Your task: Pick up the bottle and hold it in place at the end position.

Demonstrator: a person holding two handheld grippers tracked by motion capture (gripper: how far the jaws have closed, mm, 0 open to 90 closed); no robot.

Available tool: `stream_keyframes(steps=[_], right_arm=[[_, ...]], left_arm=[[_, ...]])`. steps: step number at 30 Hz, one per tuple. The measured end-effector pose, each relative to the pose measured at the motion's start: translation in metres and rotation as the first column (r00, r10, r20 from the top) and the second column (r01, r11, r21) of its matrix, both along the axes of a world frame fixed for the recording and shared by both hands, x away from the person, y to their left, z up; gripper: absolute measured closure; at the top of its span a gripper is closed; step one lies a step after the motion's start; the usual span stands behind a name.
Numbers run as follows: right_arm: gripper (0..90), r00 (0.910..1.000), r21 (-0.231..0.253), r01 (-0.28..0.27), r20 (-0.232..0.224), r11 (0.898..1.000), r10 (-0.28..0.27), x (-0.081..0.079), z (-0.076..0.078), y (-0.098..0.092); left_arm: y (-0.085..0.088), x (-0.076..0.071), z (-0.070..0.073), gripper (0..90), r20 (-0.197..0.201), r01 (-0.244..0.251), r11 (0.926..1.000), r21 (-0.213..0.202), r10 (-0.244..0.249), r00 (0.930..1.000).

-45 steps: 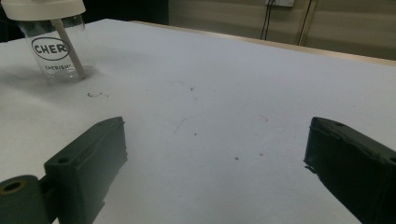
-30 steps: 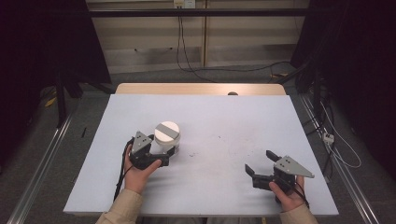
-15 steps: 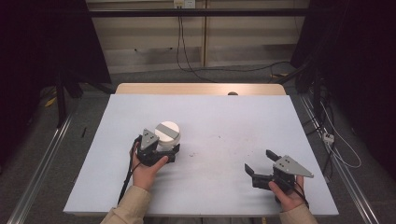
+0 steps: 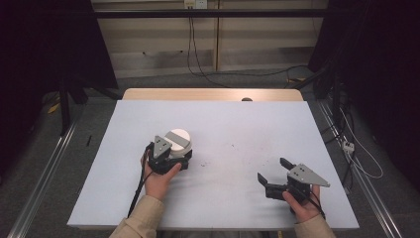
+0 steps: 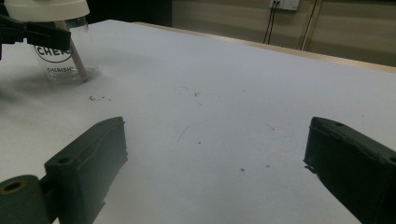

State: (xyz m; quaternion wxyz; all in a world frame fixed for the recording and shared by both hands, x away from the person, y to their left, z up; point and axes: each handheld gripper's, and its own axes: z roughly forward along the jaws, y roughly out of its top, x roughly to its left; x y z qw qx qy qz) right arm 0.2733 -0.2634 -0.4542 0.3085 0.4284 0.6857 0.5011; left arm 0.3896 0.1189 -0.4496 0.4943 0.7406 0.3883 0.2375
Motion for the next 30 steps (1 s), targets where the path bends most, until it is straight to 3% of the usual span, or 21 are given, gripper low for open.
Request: stream_keyframes(steps=[12, 30], right_arm=[[5.2, 0.9999, 0.000, -0.011, 0.002, 1.000, 0.011, 0.0005, 0.0004, 0.0005], [5.3, 0.9999, -0.001, -0.006, 0.015, 1.000, 0.006, -0.0016, 0.0023, -0.0015]], left_arm=[[0.0010, 0.0036, -0.0001, 18.4, 0.020, 0.028, 0.9996, 0.004, -0.028, 0.9994], [-0.0063, 0.0048, 0.0090, 18.4, 0.017, 0.116, 0.9932, -0.014, -0.116, 0.9931]])
